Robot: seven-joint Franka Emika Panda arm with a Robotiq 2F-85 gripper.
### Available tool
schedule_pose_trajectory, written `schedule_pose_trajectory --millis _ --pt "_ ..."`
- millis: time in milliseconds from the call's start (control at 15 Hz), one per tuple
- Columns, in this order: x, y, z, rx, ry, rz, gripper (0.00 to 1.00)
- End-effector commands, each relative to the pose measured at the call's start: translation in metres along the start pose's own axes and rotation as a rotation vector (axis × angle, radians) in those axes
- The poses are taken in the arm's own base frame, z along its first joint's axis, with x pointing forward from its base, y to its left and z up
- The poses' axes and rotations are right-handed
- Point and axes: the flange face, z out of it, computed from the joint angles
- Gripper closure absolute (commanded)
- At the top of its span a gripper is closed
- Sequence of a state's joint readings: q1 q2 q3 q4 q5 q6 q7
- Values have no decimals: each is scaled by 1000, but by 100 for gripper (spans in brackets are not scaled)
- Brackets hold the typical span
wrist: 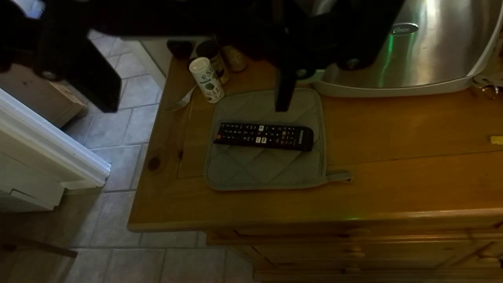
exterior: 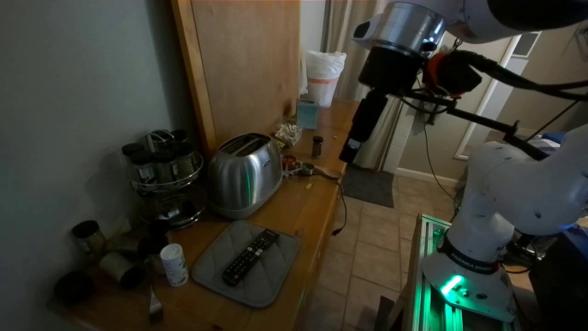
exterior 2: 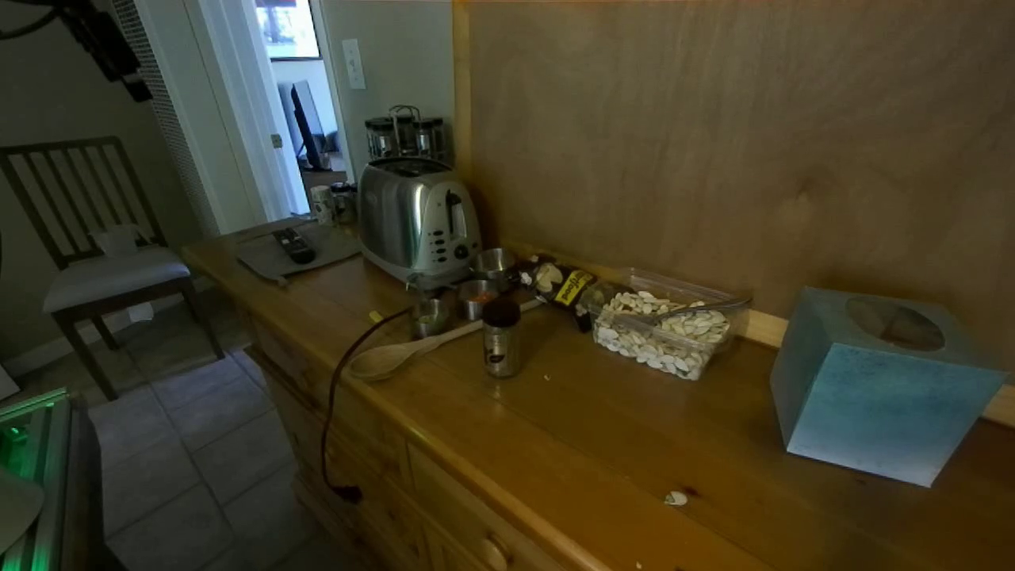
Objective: Remove the glass jar from the silver stand and place it on the right side of the counter.
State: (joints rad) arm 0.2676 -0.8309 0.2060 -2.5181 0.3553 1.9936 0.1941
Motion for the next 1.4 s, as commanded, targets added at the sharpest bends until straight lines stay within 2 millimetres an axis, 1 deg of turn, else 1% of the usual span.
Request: schedule_pose_trajectory --millis 0,200,400,600,733,867,1067,1200,1333 --pt "0 0 -1 0 -1 0 0" --pt "0 0 -1 0 -1 0 0" --pt "28 -19 12 10 -25 -115 0" --pt "60 -37 30 1 -35 -258 0" --pt "86 -42 35 -26 -14 -337 0" --pt "115 -34 30 -57 42 -379 0" --pt "154 -11 21 -99 110 -409 0" --pt "176 5 19 -108 141 -443 0" --pt "192 18 22 -89 161 -486 0"
